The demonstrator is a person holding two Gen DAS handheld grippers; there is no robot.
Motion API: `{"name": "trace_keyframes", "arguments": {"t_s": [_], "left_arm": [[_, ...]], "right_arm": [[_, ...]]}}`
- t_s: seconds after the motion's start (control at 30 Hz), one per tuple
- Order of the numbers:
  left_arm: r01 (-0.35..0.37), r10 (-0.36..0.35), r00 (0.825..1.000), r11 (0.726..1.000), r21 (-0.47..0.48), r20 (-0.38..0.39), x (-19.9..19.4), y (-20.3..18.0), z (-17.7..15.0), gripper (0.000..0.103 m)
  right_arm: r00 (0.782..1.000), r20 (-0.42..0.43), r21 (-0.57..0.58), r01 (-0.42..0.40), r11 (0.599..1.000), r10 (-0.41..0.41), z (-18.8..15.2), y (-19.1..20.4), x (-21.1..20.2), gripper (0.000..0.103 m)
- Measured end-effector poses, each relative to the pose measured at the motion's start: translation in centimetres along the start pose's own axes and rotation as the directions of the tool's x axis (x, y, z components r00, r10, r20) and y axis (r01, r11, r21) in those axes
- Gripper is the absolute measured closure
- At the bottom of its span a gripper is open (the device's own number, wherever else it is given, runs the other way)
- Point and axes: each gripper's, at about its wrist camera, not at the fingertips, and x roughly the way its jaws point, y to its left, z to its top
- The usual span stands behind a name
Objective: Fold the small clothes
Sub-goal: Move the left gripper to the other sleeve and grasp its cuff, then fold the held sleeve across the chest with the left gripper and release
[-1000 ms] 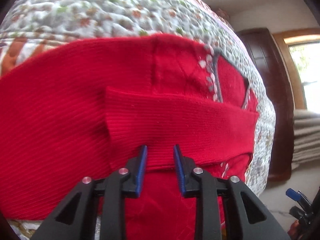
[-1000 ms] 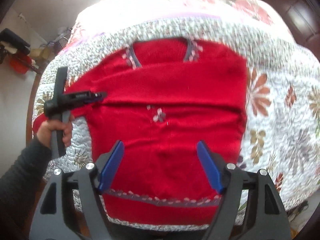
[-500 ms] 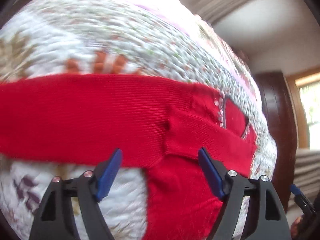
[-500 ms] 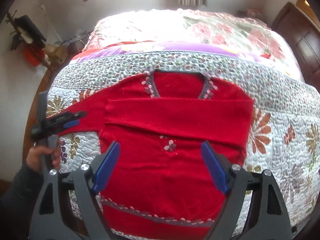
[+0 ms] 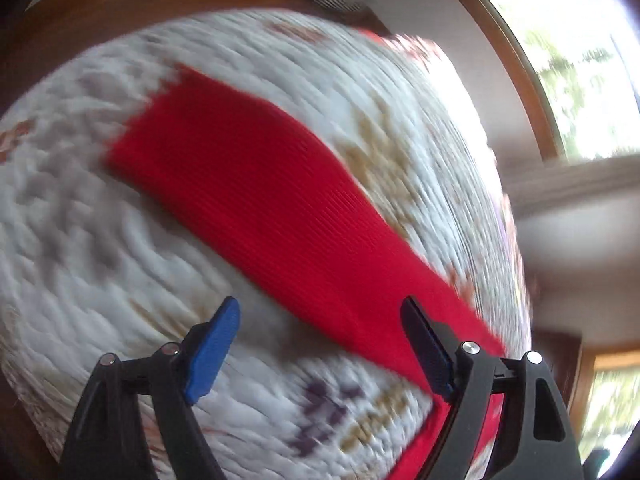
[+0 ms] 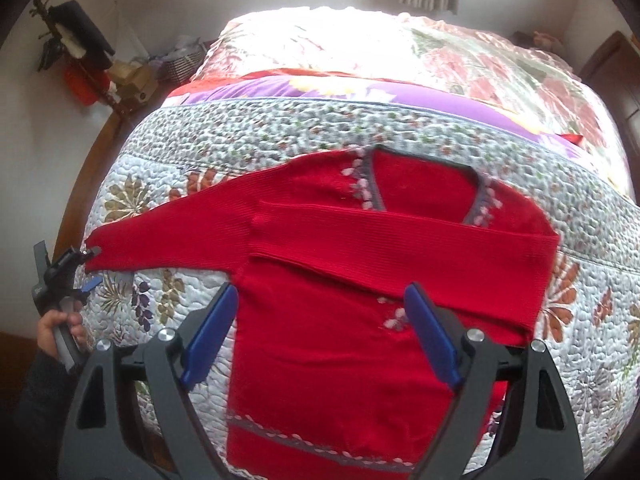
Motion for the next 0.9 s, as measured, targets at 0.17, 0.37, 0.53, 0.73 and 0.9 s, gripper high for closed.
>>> {"name": "trace_keyframes", "arguments": {"t_s": [0.17, 0.37, 0.53, 0.73, 0.9], "left_arm": [[-0.022, 0.032, 0.996, 0.993, -0.117, 0.083, -1.8, 4.5, 3.4, 0.020], [-0.005, 0.024, 0.995, 0.981, -0.195, 0.093, -1.5, 7.6, 5.4, 0.020], [-0.028, 0.050, 0.993, 0.980, -0.199, 0.111, -1.2, 7.2, 5.6, 0.042], [-0.098, 0.114, 0.988, 0.985, -0.141, 0.107, -1.0, 4.8, 5.7, 0.100], [-0.049, 0.052, 0.981, 0.999, -0.024, 0.188, -4.3, -1.1, 4.8, 0.101]], "right_arm": [[1.000, -0.013, -0.046, -0.012, 0.999, 0.011, 0.8, 2.7, 0.7, 0.018], [0.999, -0.024, -0.059, -0.022, 0.998, 0.021, 1.4, 3.9, 1.1, 0.018], [0.999, -0.027, -0.056, -0.020, 0.998, 0.018, 1.2, 3.7, 1.0, 0.018], [0.999, -0.033, -0.016, -0.013, 1.000, 0.013, 0.3, 1.9, 0.4, 0.018], [0.999, -0.033, 0.038, -0.015, 0.999, 0.016, -0.7, -0.5, -0.7, 0.018]]}}
